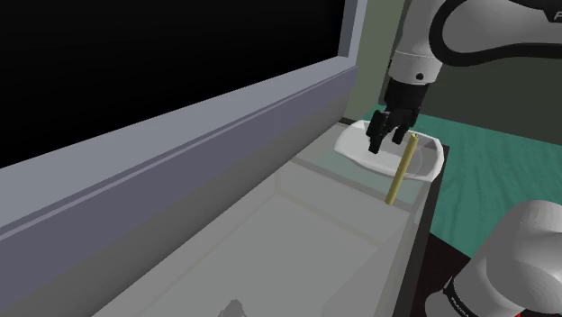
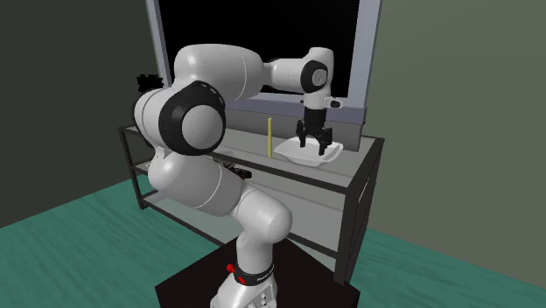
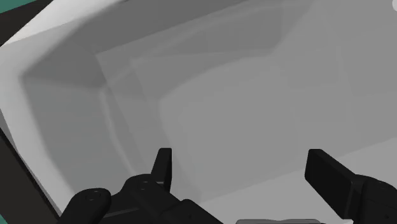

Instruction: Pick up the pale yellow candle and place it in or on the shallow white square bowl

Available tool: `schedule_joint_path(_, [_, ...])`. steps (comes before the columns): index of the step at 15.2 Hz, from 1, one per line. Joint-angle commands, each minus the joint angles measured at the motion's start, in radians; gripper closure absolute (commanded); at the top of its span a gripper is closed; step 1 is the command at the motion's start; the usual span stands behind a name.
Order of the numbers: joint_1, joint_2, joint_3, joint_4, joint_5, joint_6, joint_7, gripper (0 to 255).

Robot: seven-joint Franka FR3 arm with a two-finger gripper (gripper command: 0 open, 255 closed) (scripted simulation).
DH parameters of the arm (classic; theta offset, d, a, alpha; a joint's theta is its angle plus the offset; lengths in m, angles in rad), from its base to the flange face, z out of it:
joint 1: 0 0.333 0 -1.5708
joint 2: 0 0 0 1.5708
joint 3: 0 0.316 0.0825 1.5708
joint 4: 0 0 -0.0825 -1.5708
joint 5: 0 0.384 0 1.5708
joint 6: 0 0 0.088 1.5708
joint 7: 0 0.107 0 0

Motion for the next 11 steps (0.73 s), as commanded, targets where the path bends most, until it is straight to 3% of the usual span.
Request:
schedule_joint_path(1, [0.0,0.0,0.0,0.0,0.0,0.0,0.0,0])
schedule_joint_path(11, [0.059,-0.083,0.138,0.201,0.068,-0.22,0.134,0])
